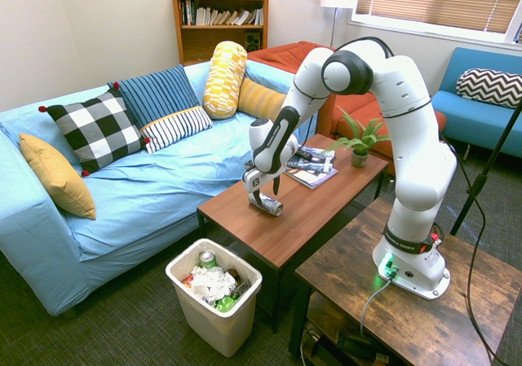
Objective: Throw the can in the trash bin
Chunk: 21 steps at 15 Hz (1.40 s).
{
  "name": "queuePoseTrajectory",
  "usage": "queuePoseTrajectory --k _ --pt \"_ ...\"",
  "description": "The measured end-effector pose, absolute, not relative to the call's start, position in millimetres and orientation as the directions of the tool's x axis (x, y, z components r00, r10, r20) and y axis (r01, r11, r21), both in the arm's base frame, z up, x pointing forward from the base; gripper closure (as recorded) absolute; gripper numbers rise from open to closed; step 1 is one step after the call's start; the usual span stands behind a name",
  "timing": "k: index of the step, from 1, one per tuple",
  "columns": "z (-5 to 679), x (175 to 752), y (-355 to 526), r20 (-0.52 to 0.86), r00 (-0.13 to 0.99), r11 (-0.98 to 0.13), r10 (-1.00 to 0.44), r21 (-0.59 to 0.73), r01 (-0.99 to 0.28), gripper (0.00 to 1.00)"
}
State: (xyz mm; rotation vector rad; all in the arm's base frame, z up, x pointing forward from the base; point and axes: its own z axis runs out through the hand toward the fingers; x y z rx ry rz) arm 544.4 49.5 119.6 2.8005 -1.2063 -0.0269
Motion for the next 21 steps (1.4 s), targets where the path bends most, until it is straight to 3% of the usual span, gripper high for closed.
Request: queuePoseTrajectory --k 15,18,21 --pt "104 553 39 0.001 0.678 -0.676 -0.735 0.088 -0.732 1.0" --pt "134 563 55 0.05 0.682 -0.679 -0.729 0.076 -0.731 1.0" --pt "197 557 143 0.129 0.734 -0.731 -0.667 0.083 -0.678 1.0"
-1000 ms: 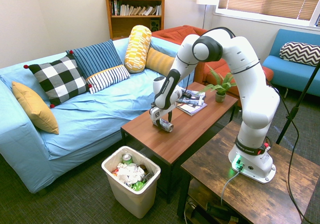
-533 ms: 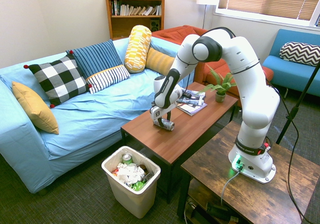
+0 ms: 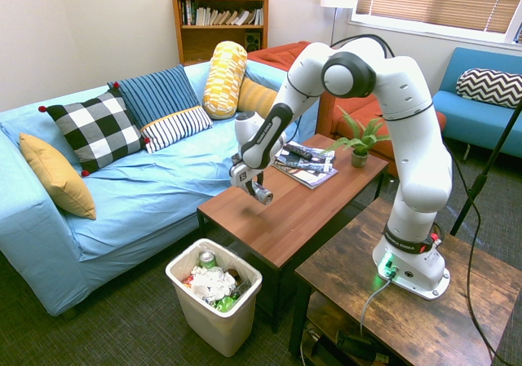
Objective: Throw the can in the trash bin
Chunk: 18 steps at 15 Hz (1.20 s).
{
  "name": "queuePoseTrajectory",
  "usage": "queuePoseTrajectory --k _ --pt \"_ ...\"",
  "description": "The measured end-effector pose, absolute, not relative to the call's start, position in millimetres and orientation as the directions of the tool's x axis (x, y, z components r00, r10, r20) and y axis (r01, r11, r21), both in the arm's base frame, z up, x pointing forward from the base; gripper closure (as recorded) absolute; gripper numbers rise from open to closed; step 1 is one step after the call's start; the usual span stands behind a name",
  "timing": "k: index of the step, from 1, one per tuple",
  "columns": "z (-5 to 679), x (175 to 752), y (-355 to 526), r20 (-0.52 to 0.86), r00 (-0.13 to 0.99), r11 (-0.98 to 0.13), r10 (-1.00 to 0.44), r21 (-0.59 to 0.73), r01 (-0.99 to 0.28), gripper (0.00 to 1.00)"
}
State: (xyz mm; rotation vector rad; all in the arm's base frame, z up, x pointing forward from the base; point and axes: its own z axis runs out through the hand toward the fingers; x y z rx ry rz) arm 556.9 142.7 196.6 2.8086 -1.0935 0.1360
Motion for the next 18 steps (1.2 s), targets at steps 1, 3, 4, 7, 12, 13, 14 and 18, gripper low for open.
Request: queuePoseTrajectory --k 1,3,4,7,12,13,14,18 --pt "209 546 183 0.147 0.756 -0.752 -0.638 0.093 -0.653 1.0" --pt "206 515 258 0.152 0.796 -0.788 -0.586 0.12 -0.603 1.0" --pt "194 503 286 0.146 0.811 -0.801 -0.567 0.135 -0.584 1.0" --pt "137 494 326 0.124 0.84 -0.819 -0.527 0.187 -0.542 0.0" --pt "102 500 340 0.113 0.85 -0.822 -0.515 0.214 -0.527 0.0" --pt "103 501 341 0.114 0.849 -0.822 -0.516 0.215 -0.528 0.0" --pt "103 502 342 0.115 0.849 -0.821 -0.516 0.215 -0.529 0.0" --pt "105 506 352 0.119 0.852 -0.823 -0.509 0.222 -0.523 0.0"
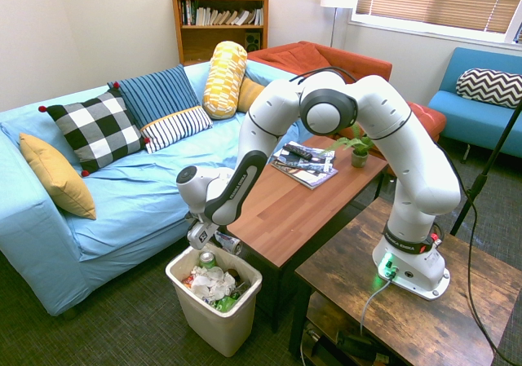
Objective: Throw the can in the trash bin
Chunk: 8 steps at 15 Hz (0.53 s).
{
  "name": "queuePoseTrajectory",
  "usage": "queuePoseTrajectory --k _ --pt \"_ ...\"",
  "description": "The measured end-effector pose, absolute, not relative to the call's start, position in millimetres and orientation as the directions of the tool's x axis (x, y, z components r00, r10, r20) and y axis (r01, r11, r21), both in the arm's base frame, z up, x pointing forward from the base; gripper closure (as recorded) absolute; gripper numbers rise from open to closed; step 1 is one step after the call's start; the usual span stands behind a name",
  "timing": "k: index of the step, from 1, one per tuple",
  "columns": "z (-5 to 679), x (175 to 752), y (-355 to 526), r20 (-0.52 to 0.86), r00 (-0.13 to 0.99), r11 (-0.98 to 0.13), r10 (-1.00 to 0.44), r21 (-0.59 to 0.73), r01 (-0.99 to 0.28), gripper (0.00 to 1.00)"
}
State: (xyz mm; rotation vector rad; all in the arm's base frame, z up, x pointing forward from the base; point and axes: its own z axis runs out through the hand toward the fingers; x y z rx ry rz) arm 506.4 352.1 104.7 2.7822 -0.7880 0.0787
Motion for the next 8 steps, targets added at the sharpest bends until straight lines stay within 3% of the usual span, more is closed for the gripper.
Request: queuePoseTrajectory --k 8 --pt "109.2 510.5 361.4 0.125 0.852 -0.821 -0.508 0.228 -0.523 0.0"
